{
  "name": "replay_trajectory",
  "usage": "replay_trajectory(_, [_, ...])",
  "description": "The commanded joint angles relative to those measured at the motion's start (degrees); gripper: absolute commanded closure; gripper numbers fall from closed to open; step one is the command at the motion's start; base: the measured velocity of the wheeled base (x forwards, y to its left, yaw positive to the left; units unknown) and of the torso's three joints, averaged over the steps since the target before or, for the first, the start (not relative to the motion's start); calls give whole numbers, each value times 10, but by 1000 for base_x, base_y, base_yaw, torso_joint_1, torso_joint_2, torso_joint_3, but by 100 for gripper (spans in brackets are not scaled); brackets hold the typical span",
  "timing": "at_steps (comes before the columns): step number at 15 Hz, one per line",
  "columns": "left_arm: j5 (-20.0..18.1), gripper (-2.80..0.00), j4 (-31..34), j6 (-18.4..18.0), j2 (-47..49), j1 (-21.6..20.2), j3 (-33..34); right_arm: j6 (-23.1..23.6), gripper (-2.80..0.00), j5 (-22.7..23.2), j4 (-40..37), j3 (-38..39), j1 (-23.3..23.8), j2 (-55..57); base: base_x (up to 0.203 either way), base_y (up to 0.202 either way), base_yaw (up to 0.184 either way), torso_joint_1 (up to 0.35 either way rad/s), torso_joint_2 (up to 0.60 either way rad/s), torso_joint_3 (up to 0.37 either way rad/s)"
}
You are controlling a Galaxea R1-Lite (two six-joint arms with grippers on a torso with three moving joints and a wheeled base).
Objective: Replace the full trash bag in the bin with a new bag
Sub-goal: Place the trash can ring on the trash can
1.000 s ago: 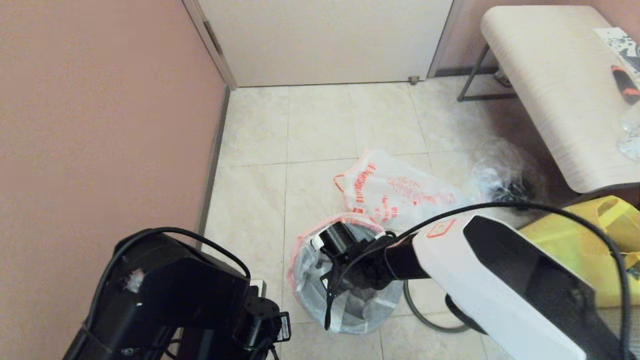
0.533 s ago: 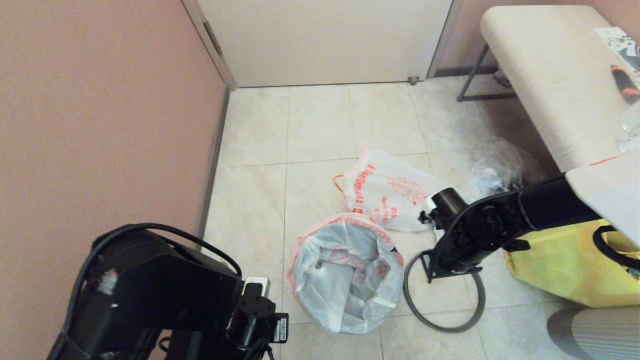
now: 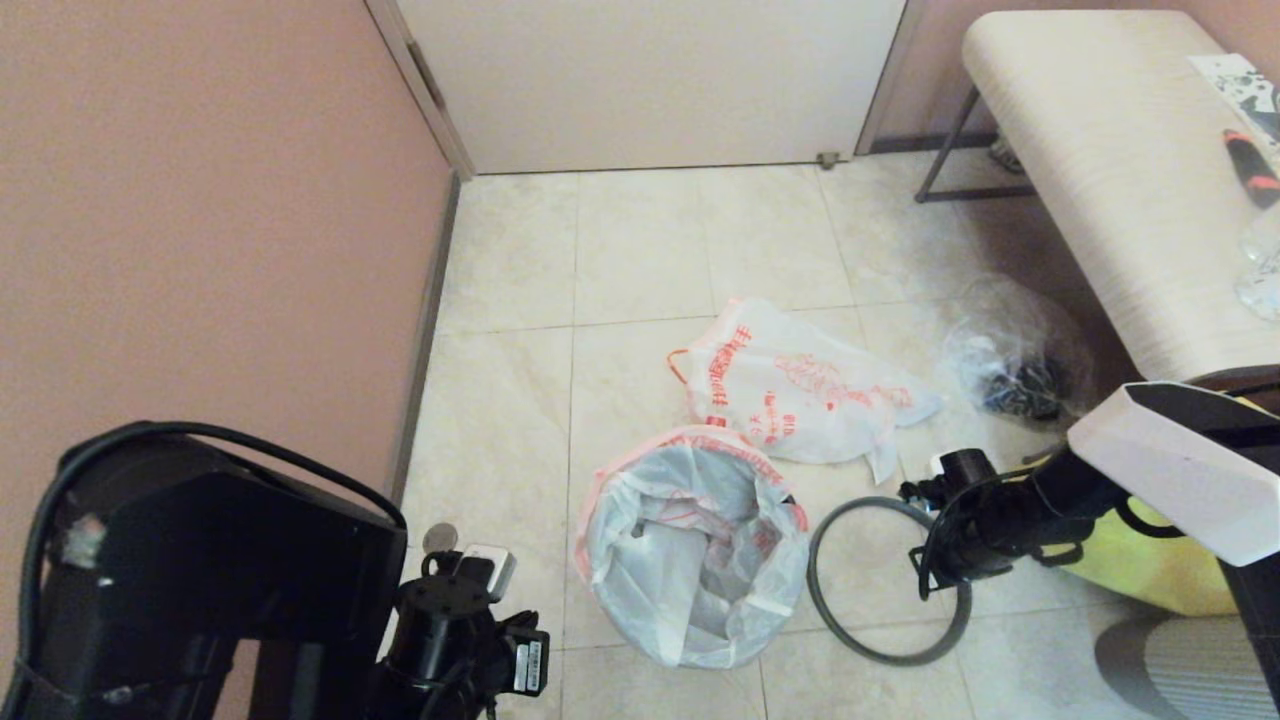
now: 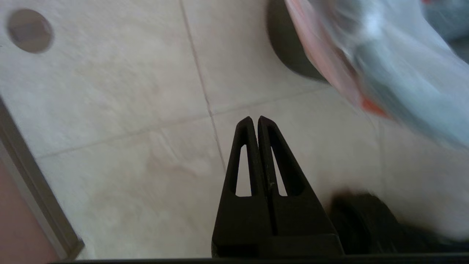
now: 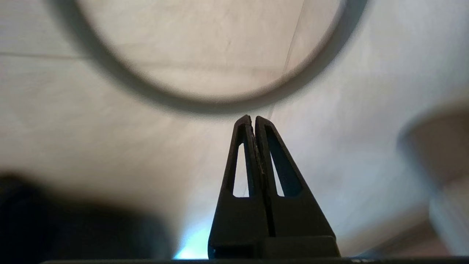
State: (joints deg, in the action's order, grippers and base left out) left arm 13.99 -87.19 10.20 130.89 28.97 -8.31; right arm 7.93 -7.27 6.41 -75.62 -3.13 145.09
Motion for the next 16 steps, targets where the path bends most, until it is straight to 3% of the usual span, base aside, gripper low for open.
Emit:
replay_trajectory(1, [-18, 0, -5, 0, -23, -4, 27, 36, 0, -2, 51, -12, 27, 89, 0, 0, 0, 0, 0, 0])
replay_trajectory(3, [-54, 0, -5, 1, -58, -3, 72, 59, 0, -9, 70, -36, 45, 119, 0, 0, 0, 0, 0, 0])
replay_trajectory(5, [-46, 0, -5, 18, -67, 9, 83, 78, 0, -16, 74, -59, 49, 137, 0, 0, 0, 0, 0, 0])
replay_trajectory(6, [-45, 0, -5, 20, -66, 10, 83, 81, -280, -18, 75, -82, 50, 149, 0, 0, 0, 0, 0, 0])
replay_trajectory(16, [-44, 0, -5, 22, -57, 11, 83, 94, -280, -22, 93, -205, 81, 198, 0, 0, 0, 0, 0, 0])
